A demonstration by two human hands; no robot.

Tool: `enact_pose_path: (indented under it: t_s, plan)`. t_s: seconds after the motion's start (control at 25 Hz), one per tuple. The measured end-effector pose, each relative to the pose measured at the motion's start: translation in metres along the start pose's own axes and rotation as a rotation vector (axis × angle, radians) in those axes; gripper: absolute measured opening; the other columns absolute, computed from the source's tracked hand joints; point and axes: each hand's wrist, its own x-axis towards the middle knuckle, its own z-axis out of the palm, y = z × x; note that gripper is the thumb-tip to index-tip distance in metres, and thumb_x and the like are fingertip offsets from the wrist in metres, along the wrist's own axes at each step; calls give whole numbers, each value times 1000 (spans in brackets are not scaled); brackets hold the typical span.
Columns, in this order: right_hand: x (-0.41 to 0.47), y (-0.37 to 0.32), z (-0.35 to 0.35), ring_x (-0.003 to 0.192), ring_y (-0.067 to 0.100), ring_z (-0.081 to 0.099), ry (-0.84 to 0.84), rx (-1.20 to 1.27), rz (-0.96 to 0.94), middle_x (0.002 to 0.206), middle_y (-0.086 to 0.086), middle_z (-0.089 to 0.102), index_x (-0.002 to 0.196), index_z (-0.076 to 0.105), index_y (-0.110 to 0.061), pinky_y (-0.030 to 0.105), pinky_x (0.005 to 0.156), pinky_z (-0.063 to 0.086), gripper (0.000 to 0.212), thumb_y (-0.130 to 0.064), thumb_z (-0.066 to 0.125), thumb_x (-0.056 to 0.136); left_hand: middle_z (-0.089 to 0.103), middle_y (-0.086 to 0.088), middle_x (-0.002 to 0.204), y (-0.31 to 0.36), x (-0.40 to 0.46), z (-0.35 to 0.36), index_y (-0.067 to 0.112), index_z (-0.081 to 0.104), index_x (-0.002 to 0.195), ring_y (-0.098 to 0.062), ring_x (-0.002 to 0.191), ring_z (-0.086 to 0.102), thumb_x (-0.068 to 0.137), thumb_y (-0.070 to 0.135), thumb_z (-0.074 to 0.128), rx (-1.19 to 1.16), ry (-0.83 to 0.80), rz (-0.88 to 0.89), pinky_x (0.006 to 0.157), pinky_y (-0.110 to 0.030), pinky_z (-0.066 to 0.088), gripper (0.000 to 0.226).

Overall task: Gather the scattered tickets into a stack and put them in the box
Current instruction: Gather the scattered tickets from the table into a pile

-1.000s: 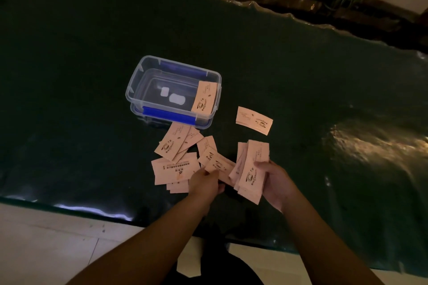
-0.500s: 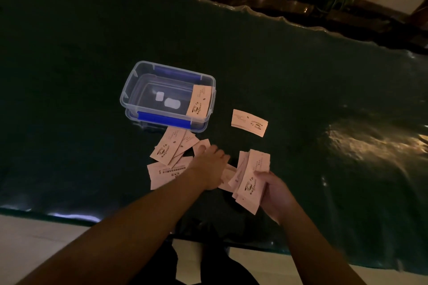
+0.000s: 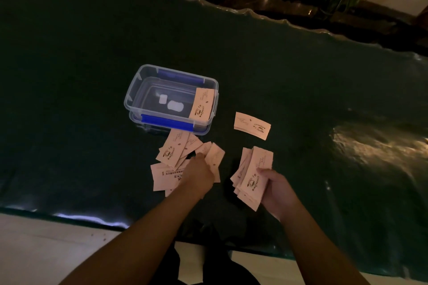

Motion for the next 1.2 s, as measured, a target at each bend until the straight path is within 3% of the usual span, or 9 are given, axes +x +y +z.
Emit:
enact_pose_path:
  t_s: [0.12, 0.28, 0.48, 0.64, 0.76, 0.84, 0.92, 1.12, 1.2]
  plan:
    - [8, 1, 18, 134, 41, 60, -34, -40, 9, 143, 18, 65, 147, 53, -24, 68, 115, 43, 50, -5, 56, 102, 51, -11, 143, -6, -6, -5, 12, 51, 140, -27, 128, 52, 95, 11, 63, -105, 88, -101, 109, -46, 46, 46]
    - [20, 2, 48, 134, 37, 60, -63, -133, 27, 143, 16, 66, 151, 53, -23, 66, 116, 43, 53, -5, 58, 101, 52, -9, 142, -5, -9, -7, 12, 54, 139, -27, 130, 50, 92, 28, 70, -166, 96, -169, 112, -49, 43, 52]
    - [33, 9, 78, 121, 34, 70, 60, -423, -12, 137, 15, 70, 150, 56, -18, 57, 107, 55, 49, -8, 63, 102, 64, -8, 124, 8, -3, -10, 15, 59, 126, -23, 106, 64, 100, 44, 57, -307, 14, -247, 91, -43, 58, 38]
    - [33, 19, 95, 109, 24, 72, 178, -707, -88, 136, 9, 70, 151, 55, -23, 43, 87, 61, 50, -22, 63, 102, 65, -7, 120, 18, 2, -9, 16, 56, 131, -18, 99, 63, 100, 30, 59, -403, -107, -300, 79, -35, 56, 34]
    - [35, 20, 100, 117, 24, 66, 197, -830, -135, 149, 9, 61, 152, 53, -22, 44, 95, 59, 54, -22, 64, 99, 64, -8, 122, 25, 1, -5, 17, 56, 133, -21, 100, 64, 96, 19, 62, -384, -173, -337, 84, -37, 57, 37]
    - [34, 14, 99, 114, 24, 67, 198, -853, -127, 149, 10, 61, 151, 52, -20, 40, 86, 59, 56, -18, 64, 97, 64, -6, 120, 26, -1, 0, 17, 57, 132, -17, 95, 63, 97, 19, 60, -401, -189, -301, 76, -33, 55, 35]
    - [33, 8, 91, 107, 26, 71, 184, -851, -105, 144, 10, 63, 151, 50, -20, 40, 79, 60, 60, -17, 66, 93, 65, -3, 120, 25, -4, 3, 20, 58, 131, -14, 94, 63, 99, 21, 58, -457, -227, -260, 78, -34, 56, 33]
    - [30, 4, 68, 103, 30, 75, 167, -675, -66, 133, 10, 69, 150, 52, -24, 52, 88, 64, 60, -16, 72, 94, 63, -1, 137, 16, -4, 2, 28, 54, 141, -17, 117, 63, 97, 22, 62, -426, -350, -92, 94, -37, 55, 45]
    - [28, 7, 61, 103, 31, 77, 183, -568, -19, 127, 12, 72, 150, 53, -22, 54, 89, 64, 57, -17, 71, 97, 61, 1, 140, 4, 0, -6, 31, 56, 140, -13, 120, 58, 95, 24, 65, -262, -213, 54, 95, -33, 51, 47]
